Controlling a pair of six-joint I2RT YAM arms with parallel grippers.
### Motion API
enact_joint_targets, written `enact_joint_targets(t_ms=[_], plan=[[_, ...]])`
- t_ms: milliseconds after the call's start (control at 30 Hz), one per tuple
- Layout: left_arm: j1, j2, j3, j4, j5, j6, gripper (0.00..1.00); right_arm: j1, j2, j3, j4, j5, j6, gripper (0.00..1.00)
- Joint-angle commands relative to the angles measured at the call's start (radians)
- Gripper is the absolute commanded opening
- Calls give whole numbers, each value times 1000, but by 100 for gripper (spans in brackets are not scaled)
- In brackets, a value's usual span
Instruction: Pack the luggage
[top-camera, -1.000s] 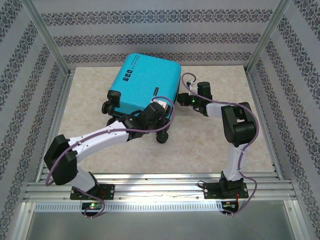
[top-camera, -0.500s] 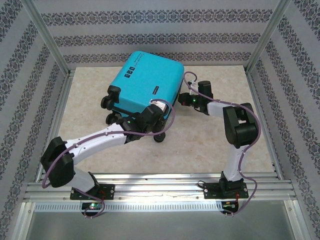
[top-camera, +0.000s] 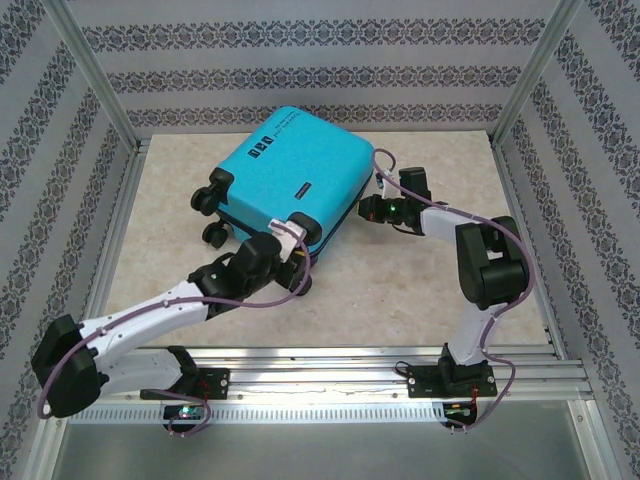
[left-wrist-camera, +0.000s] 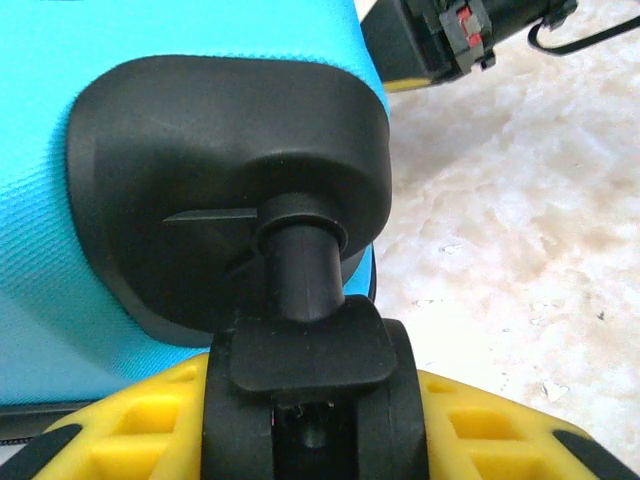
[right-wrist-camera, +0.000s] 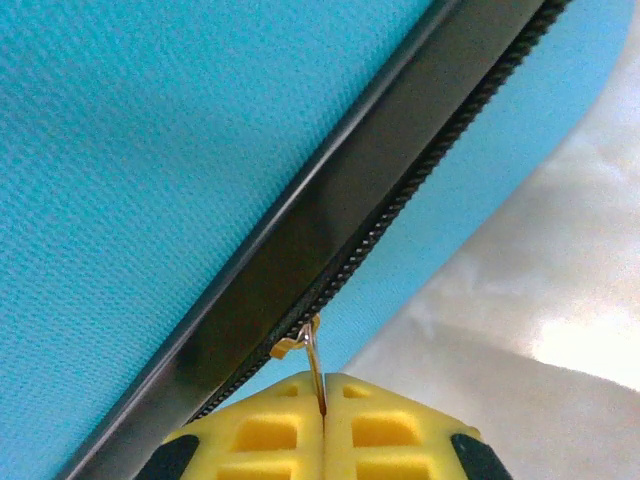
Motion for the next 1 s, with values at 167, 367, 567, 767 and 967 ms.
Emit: enact_joint_targets(t_ms=[167,367,567,767,967], plan=[[50,-199,-206,186,87,44,4,-91,-44,-65,8,96,10,0],[57,-261,-237,176,121,46,3,-141,-41,-50,15,95,29,0],[63,-311,-258,164,147,50,2,-187,-15,-7,18,81,36,0],[79,-368,-292,165,196,33,2,-232,17,37,27,55,67,0],[92,-397,-320,176,213,19,1,-243,32,70,27,42,82,0]])
